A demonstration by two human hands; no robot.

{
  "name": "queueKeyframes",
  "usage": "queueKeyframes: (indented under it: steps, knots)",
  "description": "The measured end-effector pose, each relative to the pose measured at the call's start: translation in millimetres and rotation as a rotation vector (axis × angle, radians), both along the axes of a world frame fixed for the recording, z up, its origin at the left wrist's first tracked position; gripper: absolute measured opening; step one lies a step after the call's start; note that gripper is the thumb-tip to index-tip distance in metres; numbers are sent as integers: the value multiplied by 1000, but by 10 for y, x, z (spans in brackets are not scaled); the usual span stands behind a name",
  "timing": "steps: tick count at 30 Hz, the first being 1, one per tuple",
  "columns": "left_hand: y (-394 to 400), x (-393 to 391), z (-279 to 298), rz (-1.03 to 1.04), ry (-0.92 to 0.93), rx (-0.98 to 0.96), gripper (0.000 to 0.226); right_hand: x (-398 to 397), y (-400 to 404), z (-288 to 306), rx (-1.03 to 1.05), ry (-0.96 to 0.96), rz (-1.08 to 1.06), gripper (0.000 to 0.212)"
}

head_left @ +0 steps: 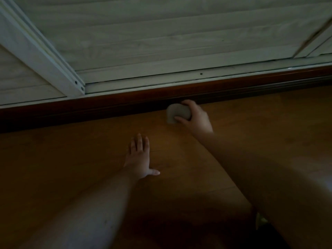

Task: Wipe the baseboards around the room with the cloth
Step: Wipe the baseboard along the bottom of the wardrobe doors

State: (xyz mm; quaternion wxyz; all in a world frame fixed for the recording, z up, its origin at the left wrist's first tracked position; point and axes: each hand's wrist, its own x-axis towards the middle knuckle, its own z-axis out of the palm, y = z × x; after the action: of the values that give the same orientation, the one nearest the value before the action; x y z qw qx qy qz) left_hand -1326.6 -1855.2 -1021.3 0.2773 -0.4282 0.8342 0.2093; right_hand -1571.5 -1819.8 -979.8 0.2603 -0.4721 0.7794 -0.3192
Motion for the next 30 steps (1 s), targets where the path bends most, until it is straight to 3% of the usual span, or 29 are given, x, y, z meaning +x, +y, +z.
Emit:
queueKeyframes:
  steps: [8,23,30]
  knots:
    - [-26,-11,-19,-3,-31,-14,141,724,-556,98,-128,-92,44,45]
    - [-18,15,-64,-29,9,-11,142,-1088,112,153,-37,88,-275,46]
    - [5,-34,-2,4,-8,12,139,-1214,270,167,-37,104,-466,44]
